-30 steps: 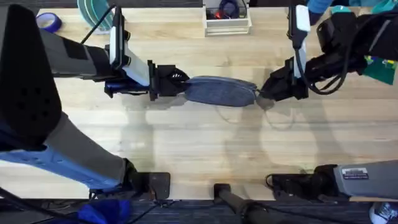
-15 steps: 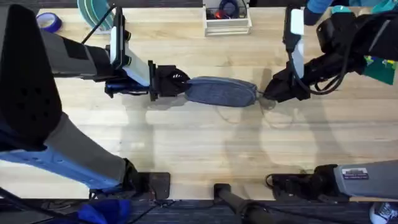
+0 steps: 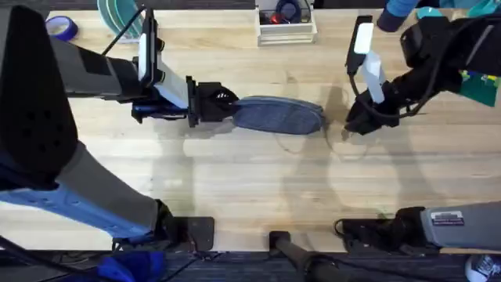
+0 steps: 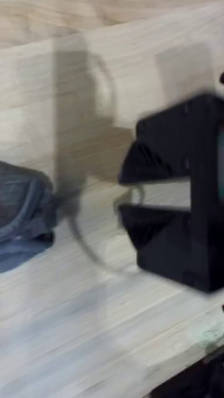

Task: Unzip the bag, pick up the pens from the table one at a time and place them inside, then zip the bag closed.

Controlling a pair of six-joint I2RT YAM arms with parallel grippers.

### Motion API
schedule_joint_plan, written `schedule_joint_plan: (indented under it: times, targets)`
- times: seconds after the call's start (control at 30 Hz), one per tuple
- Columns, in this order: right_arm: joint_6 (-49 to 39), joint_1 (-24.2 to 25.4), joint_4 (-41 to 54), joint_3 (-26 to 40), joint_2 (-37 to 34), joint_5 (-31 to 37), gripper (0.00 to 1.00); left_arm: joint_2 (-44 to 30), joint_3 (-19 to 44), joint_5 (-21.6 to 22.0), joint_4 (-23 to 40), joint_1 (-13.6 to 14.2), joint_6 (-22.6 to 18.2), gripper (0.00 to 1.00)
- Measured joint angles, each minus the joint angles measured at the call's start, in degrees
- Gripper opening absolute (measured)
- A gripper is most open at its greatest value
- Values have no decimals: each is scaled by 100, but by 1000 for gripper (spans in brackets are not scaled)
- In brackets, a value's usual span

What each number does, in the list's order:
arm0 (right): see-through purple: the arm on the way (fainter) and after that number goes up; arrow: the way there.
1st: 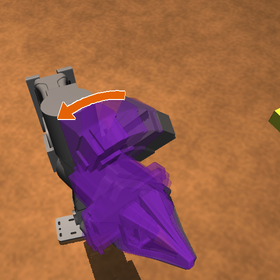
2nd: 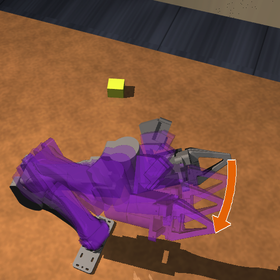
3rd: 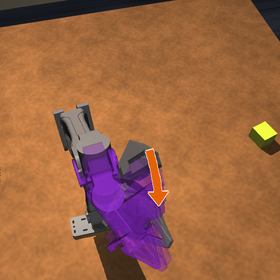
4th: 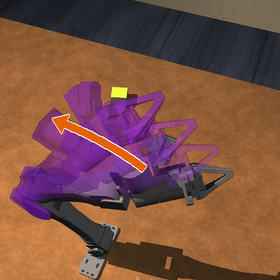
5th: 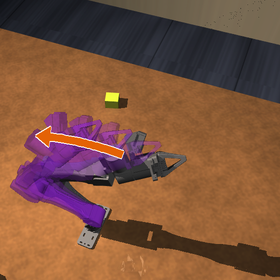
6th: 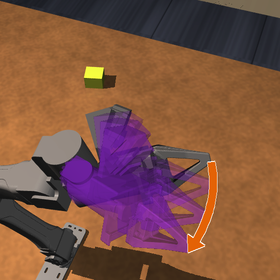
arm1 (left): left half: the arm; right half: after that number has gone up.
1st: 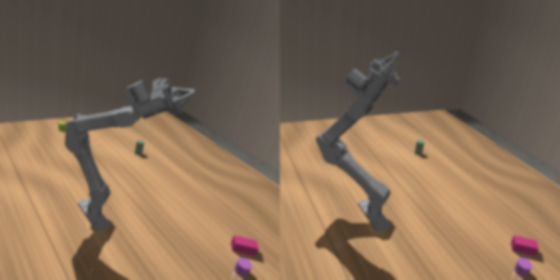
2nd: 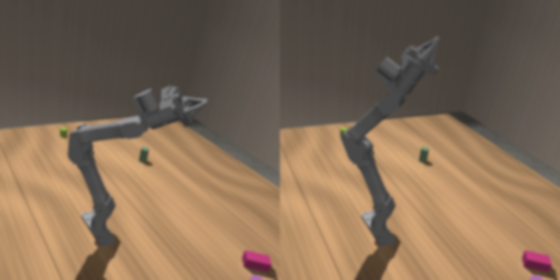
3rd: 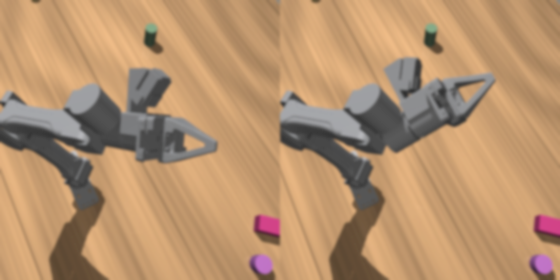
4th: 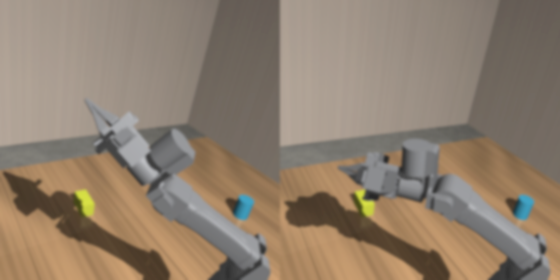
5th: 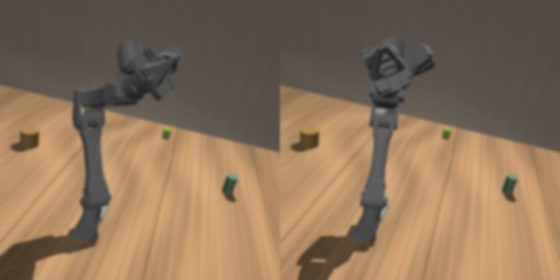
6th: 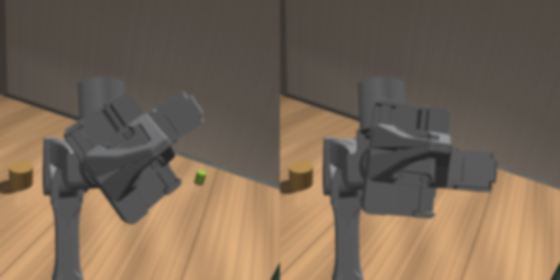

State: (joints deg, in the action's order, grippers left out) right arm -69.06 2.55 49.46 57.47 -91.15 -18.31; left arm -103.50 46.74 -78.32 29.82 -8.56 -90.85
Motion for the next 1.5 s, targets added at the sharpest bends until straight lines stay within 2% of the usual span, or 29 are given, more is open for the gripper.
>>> schedule_joint_plan:
  times: [0.17, 0.2, 0.23, 0.37, 0.47, 0.6, 0.67, 0.7, 0.77, 1.03, 1.3, 1.5]
  targets:
    - [10, 47, -5, 0, 1, 160, 900, 0, 0, 2, -2, 0, 0, 42]
    - [6, 47, -5, 0, 2, 172, 971, 0, 0, 2, -2, 0, 0, 42]
    - [7, 47, -7, 0, 2, 186, 990, 0, 0, 4, -2, 0, 0, 42]
    - [9, 47, -8, 0, 2, 205, 997, 0, 0, 3, -2, 0, 0, 43]
    - [9, 47, -7, 0, 2, 205, 997, 0, 0, 13, 18, 0, 5, 176]
    - [9, 47, -6, 0, 2, 205, 997, 0, 0, 13, 21, 0, 18, 598]
    - [9, 47, -2, 0, 0, 205, 997, 0, 0, 13, 20, 0, 11, 899]
    - [8, 47, 24, 0, 2, 205, 997, 0, 0, 13, 32, 0, 23, 964]
    - [9, 47, 103, 0, 2, 205, 997, 0, 0, 15, 33, 0, 22, 991]
    - [344, 47, 78, 0, 2, 112, 997, 0, 0, 15, -12, 0, 20, 993]
    - [2042, 47, 15, 0, 2, -320, 997, 0, 0, -29, -68, -16, 128, 993]
    - [3301, 47, 30, 0, 2, -404, 997, 9, 9, 10, 88, -302, 705, 993]
